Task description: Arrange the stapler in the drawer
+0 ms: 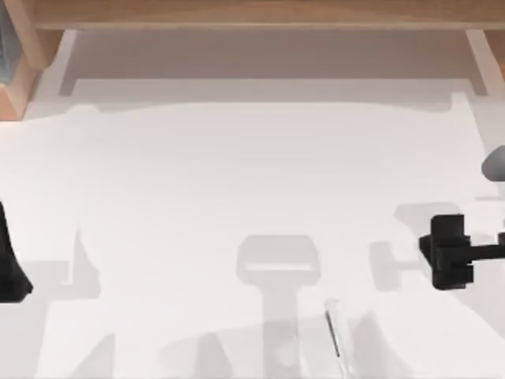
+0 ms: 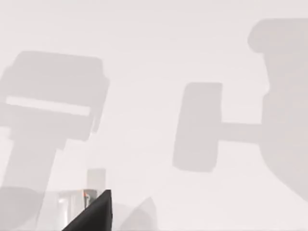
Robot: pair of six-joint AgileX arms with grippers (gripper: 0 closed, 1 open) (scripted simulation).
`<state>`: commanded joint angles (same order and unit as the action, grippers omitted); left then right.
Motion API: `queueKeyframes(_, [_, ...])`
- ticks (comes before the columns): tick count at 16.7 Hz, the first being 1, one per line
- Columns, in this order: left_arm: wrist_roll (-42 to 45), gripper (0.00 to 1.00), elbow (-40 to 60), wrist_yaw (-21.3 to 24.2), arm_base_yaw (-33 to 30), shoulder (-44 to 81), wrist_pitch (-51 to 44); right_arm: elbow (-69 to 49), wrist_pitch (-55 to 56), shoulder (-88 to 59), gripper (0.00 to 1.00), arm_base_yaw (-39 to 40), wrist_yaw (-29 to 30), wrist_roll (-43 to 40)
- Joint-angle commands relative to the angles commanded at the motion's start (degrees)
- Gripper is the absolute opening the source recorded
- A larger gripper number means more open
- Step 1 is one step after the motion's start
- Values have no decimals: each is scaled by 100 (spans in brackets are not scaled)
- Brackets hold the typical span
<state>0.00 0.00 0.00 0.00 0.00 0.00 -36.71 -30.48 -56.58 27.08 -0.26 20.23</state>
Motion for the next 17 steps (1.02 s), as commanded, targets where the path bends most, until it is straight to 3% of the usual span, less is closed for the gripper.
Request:
queueKeyframes(9, [0,100,0,0,0,0,0,-2536,-2106,-3853,100,1836,4,1415])
queueKeyframes(17, [0,100,0,0,0,0,0,-2985,-2449,-4487,100,2156,11,1652])
